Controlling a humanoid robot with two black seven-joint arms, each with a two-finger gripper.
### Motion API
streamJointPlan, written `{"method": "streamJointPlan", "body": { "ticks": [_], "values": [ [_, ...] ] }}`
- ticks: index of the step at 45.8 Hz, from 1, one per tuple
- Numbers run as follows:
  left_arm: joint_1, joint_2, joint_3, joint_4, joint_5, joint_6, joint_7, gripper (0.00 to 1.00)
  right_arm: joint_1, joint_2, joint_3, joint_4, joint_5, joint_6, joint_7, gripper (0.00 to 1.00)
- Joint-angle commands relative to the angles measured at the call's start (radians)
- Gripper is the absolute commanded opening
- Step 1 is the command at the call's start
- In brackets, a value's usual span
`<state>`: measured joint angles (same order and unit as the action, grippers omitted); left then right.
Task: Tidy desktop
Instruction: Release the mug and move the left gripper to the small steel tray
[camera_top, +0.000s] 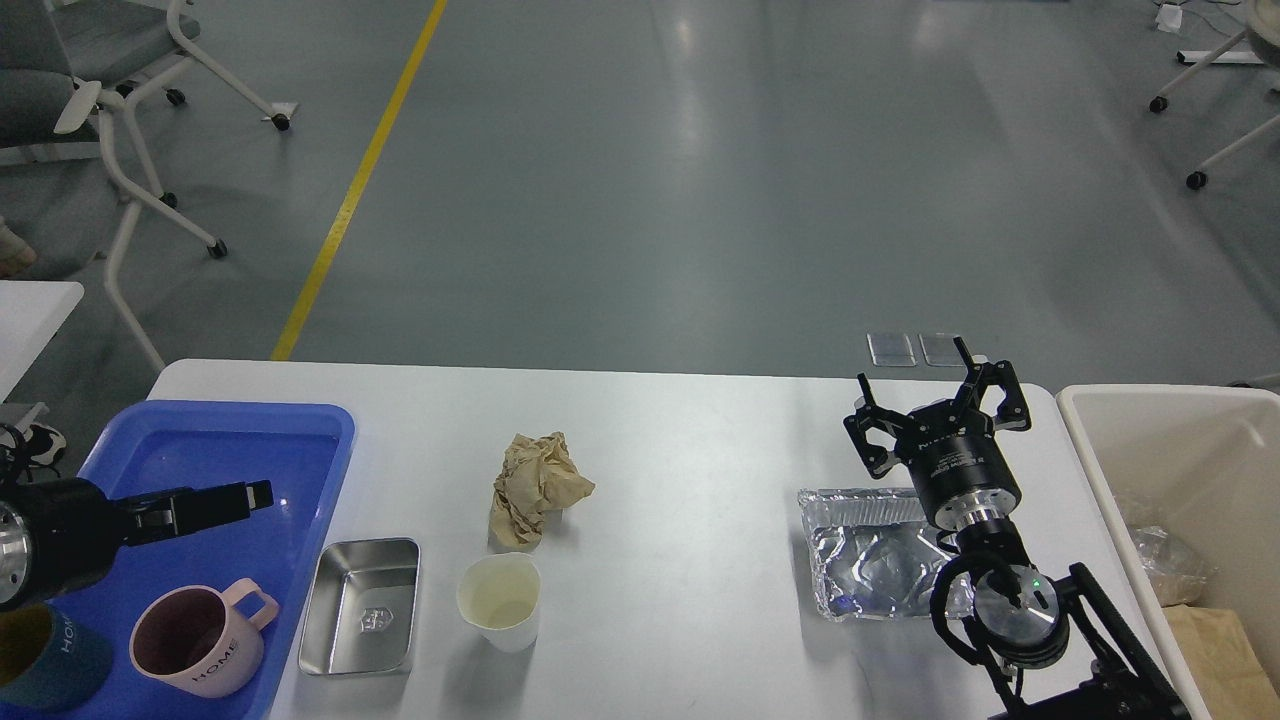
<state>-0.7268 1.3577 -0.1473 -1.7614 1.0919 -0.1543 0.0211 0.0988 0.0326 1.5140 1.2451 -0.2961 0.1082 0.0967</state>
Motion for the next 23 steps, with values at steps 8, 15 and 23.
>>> {"method": "streamJointPlan", "body": {
  "ticks": [8, 15, 23],
  "values": [
    [0.006, -0.184, 0.009, 0.140, -0.026, -0.002, 0.014, 0.96, -0.008, -0.002, 0.002, 0.001, 0.000, 0.002, 0.000, 1.00],
    [0.001, -0.255, 0.037, 0.227, -0.026, -0.002, 0.013, 0.95, -0.005, 0.000, 0.002, 0.001, 0.000, 0.002, 0.000, 1.00],
    [-0.006, -0.327, 0.078, 0.273, -0.021, -0.002, 0.017, 0.93, -0.008, -0.002, 0.003, 0.001, 0.000, 0.004, 0.000, 1.00]
  ]
}}
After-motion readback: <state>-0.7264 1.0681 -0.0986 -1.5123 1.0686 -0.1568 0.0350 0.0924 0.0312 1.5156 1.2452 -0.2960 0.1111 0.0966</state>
